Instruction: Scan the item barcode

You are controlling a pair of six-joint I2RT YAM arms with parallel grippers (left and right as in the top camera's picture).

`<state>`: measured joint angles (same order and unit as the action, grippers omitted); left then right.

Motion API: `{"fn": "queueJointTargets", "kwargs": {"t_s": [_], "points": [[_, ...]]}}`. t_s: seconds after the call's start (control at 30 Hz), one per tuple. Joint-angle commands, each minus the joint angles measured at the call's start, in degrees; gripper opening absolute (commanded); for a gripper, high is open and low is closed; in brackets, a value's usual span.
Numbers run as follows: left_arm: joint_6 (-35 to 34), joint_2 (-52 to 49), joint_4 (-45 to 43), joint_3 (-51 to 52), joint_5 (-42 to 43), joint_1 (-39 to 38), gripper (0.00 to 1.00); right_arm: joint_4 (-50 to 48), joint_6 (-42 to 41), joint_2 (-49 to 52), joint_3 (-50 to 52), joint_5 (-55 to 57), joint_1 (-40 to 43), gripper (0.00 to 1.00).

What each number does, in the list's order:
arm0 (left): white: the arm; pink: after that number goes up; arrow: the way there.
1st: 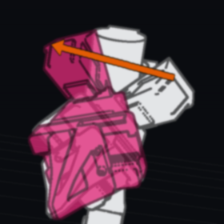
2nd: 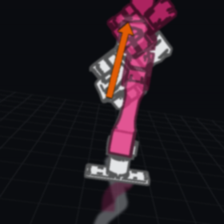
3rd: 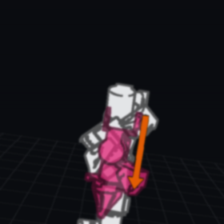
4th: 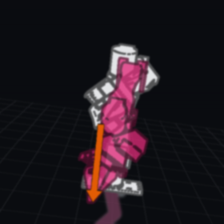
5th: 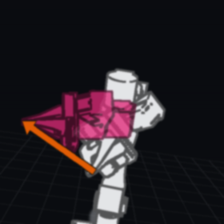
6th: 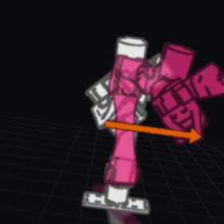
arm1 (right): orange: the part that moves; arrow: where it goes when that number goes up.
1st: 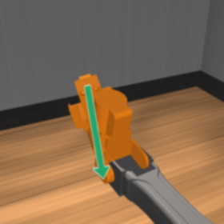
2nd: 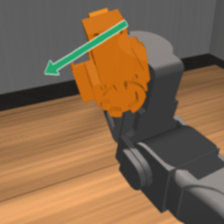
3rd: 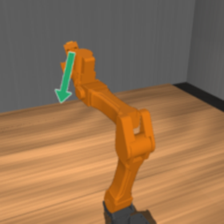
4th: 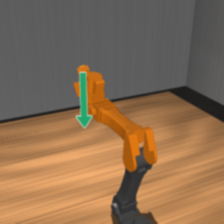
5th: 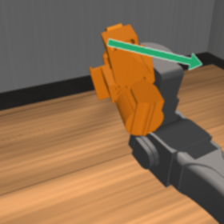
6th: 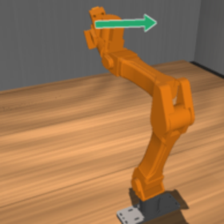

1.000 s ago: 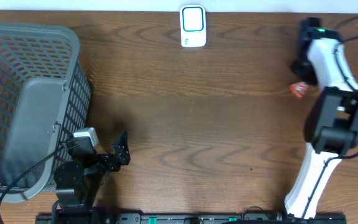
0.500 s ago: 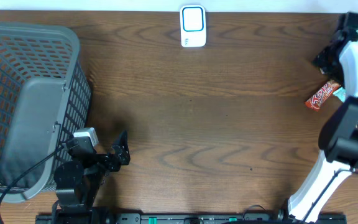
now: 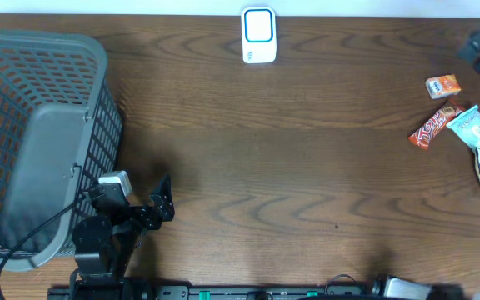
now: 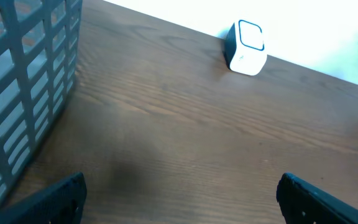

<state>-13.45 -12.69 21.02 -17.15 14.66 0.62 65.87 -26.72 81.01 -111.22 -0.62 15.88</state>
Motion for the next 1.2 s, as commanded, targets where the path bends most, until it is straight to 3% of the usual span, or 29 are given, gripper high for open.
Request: {"fn": "queueJointTargets", "kwargs": {"t_s": [0.0, 0.53, 0.9, 1.03, 1.17], "points": [[0.76, 0.13, -0.04, 0.22, -0.35, -0.07, 0.98, 2.27, 1.09, -7.34, -0.48, 0.46, -0.07, 0.99], [0.76, 0.13, -0.04, 0.22, -0.35, -0.07, 0.98, 7.34, 1.09, -35.82, -0.48, 0.48, -0.07, 0.99], [0.76, 0.13, -0.04, 0.22, -0.35, -0.07, 0.98, 24.68, 3.04, -43.56, 1.36, 3.43, -0.24, 0.99], [0.76, 0.13, -0.04, 0.22, -0.35, -0.07, 0.98, 21.73, 8.28, -47.08, 8.00, 3.76, -1.66, 0.99], [0.76, 0.13, -0.04, 0.22, -0.35, -0.07, 0.98, 10.64, 10.78, -55.45, 22.01, 3.69, -5.57, 0.99]]}}
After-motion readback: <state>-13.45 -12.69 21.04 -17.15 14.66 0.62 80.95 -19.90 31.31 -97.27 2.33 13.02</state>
